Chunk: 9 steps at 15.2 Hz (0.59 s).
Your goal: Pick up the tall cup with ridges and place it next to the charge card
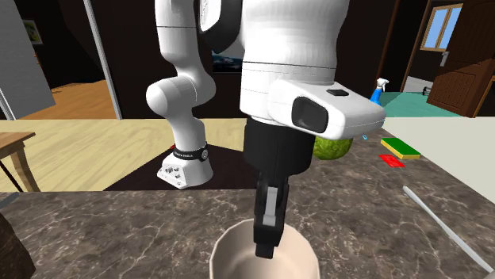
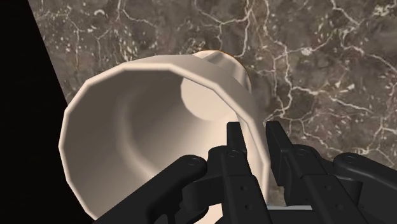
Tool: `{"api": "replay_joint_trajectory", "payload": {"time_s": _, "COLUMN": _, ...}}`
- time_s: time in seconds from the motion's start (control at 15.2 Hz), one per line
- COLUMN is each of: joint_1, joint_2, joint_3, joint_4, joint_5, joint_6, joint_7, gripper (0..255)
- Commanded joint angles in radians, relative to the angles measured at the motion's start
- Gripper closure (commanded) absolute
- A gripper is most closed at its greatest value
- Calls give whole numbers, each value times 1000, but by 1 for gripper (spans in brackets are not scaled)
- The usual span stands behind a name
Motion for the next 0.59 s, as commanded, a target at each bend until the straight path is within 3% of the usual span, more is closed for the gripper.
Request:
{"api": "replay_joint_trajectory", "payload": {"time_s": 0.0, "joint_1": 1, "joint_2": -11, "joint_3": 0, "joint_4": 20, "joint_5": -4, "joint_6": -29, "joint_7": -1, "gripper": 255}}
{"api": "replay_joint_trajectory", "payload": {"time_s": 0.53, "joint_1": 5, "joint_2": -45, "joint_3": 5, "joint_4": 95, "joint_5": -17, "joint_6": -134, "joint_7": 0, "gripper": 255}}
